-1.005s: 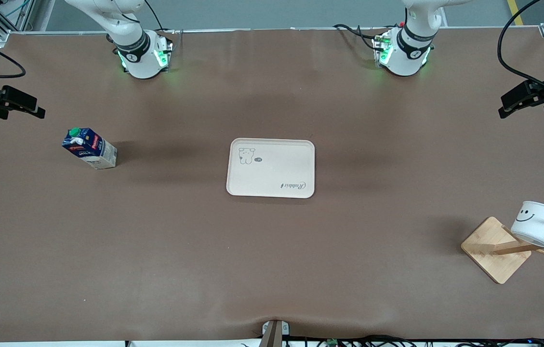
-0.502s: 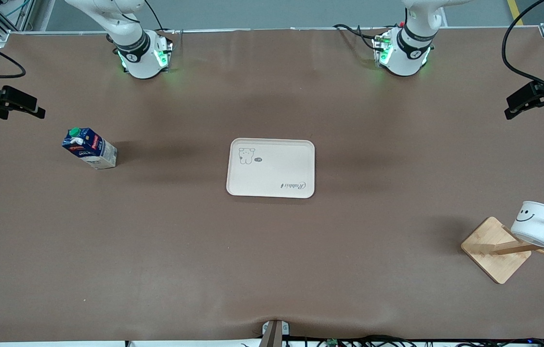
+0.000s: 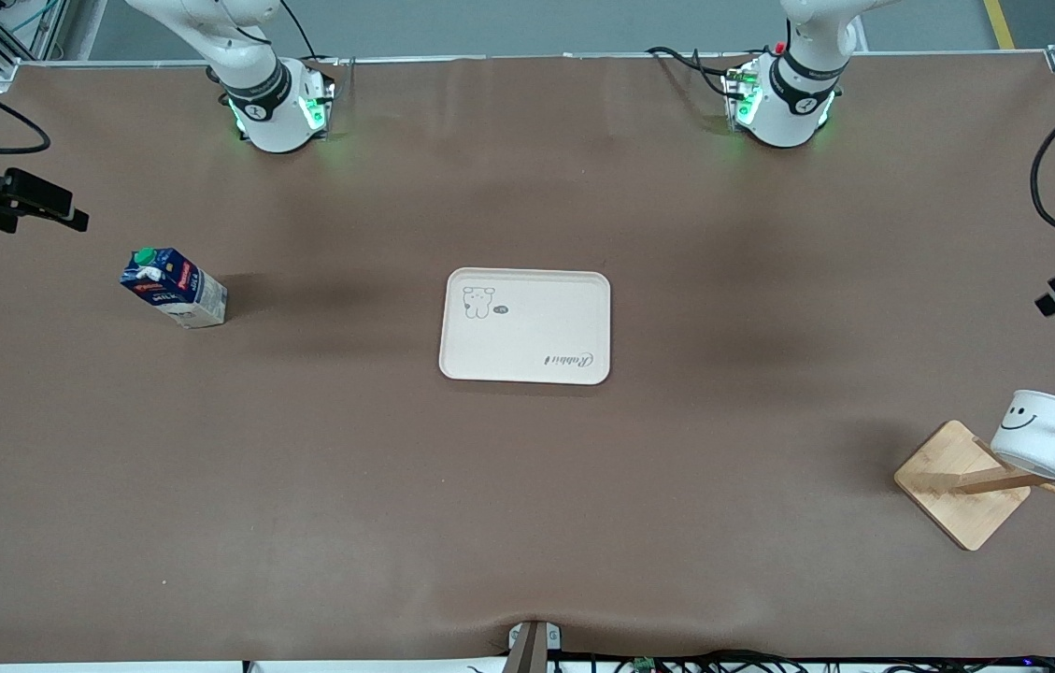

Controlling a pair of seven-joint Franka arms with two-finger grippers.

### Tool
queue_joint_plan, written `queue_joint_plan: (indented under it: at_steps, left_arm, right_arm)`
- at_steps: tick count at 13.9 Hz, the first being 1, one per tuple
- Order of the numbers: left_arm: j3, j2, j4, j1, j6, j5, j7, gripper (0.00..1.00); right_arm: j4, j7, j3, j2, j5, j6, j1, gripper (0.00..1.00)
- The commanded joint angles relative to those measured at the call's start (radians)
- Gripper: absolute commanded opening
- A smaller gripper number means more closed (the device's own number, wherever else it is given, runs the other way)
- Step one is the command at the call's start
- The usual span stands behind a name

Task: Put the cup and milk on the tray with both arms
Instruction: 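Reach the left gripper toward the white mug on the wooden stand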

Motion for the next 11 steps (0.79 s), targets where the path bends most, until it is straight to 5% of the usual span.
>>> queue_joint_plan:
  at_steps: [1,7,11]
  left_arm:
    - [-0.007,-0.029,-0.123,0.025,0.176,-0.039,0.047,1.0]
    - [-0.007,-0.011,-0.27,0.062,0.452,-0.224,0.231,1.0]
    - [-0.007,0.035,-0.298,0.082,0.544,-0.243,0.34,1.0]
  right_arm:
    - [0.006,-0.013,0.009,0.0,0.025,-0.004,-0.021,1.0]
    - [0.004,-0.013,0.009,0.0,0.025,-0.004,-0.021,1.0]
    - [0.004,-0.013,0.009,0.006,0.025,-0.004,-0.02,1.0]
